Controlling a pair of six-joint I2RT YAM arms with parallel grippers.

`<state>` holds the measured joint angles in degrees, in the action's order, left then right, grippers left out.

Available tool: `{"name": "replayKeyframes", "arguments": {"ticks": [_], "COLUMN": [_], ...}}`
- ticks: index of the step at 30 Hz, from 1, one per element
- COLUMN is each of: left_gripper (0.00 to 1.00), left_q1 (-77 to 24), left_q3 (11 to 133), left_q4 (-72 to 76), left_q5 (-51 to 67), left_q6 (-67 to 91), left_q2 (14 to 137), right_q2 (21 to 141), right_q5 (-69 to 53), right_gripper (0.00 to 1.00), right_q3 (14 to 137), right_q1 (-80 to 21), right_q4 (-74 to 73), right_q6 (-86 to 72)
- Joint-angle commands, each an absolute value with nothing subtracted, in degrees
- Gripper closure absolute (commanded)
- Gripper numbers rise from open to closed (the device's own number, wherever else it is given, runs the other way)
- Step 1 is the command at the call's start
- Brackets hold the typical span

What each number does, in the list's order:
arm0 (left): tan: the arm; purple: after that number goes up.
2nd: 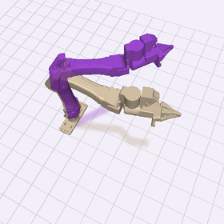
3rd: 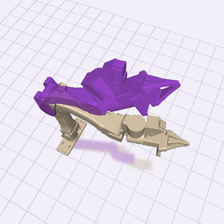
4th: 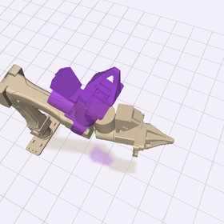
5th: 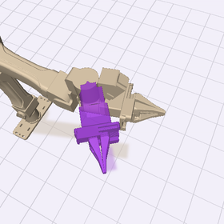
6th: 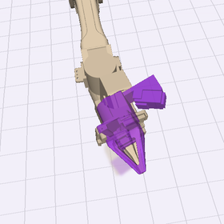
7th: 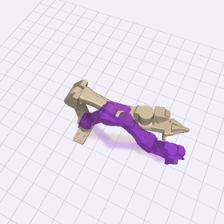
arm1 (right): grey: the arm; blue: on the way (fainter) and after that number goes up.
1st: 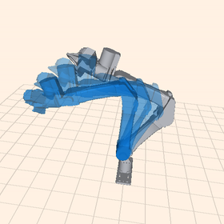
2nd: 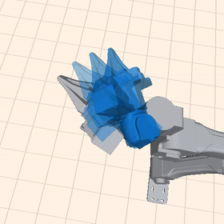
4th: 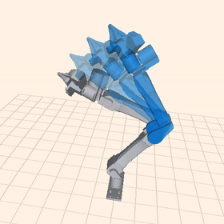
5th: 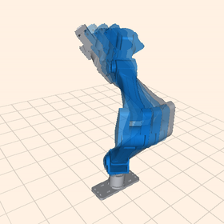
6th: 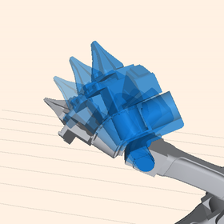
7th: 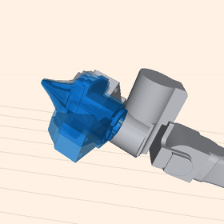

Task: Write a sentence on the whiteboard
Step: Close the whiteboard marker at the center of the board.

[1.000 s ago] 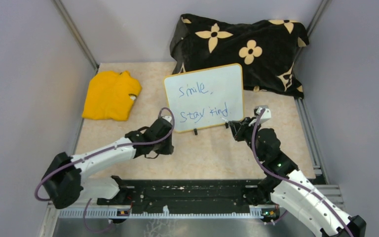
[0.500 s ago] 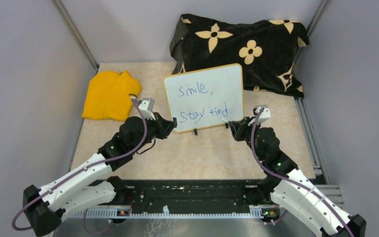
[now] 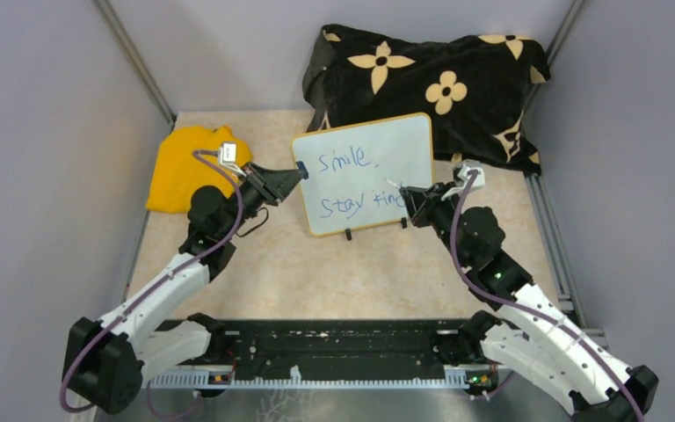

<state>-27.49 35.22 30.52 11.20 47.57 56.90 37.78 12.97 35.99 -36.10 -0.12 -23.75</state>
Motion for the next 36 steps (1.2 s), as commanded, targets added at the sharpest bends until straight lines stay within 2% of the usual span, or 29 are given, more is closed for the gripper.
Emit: {"name": "replayKeyframes", "arguments": {"ticks": [1, 5, 9, 15, 21, 26, 30, 36], "left_gripper": [1.0, 1.0, 1.0, 1.0, 1.0, 1.0, 1.0, 1.0], "left_q1": [-24.52, -21.67, -18.67, -17.93, -17.93, -18.56, -19.37, -19.41], "left_q3": [35.65, 34.79, 33.06, 31.33, 31.51, 31.16, 29.68, 27.16], "left_q4": [48.85, 57.6, 69.1, 83.62, 84.02, 79.21, 75.25, 72.61], "left_q5": [25.08, 30.89, 34.76, 32.84, 31.31, 29.48, 28.44, 29.31], "left_q6": [58.0, 61.38, 68.77, 82.6, 88.13, 87.66, 85.98, 84.82], "left_q2": [60.7, 62.78, 64.98, 67.34, 66.37, 63.36, 60.94, 58.14], "right_q2": [40.29, 43.35, 45.0, 50.15, 59.72, 66.05, 70.56, 71.25], "right_q5": [15.57, 25.57, 37.1, 40.91, 41.54, 41.88, 42.26, 43.8], "right_gripper": [1.0, 1.0, 1.0, 1.0, 1.0, 1.0, 1.0, 1.0], "right_q3": [40.68, 40.9, 36.69, 30.83, 29.77, 29.14, 29.48, 29.31], "right_q1": [-40.02, -49.6, -61.62, -72.31, -82.9, -87.41, -88.99, -88.95], "right_q4": [9.39, 17.52, 34.55, 61.06, 84.46, 95.68, 98.53, 98.54], "right_q6": [-21.3, -14.8, -1.61, 14.8, 35.49, 46.77, 50.2, 43.47]}}
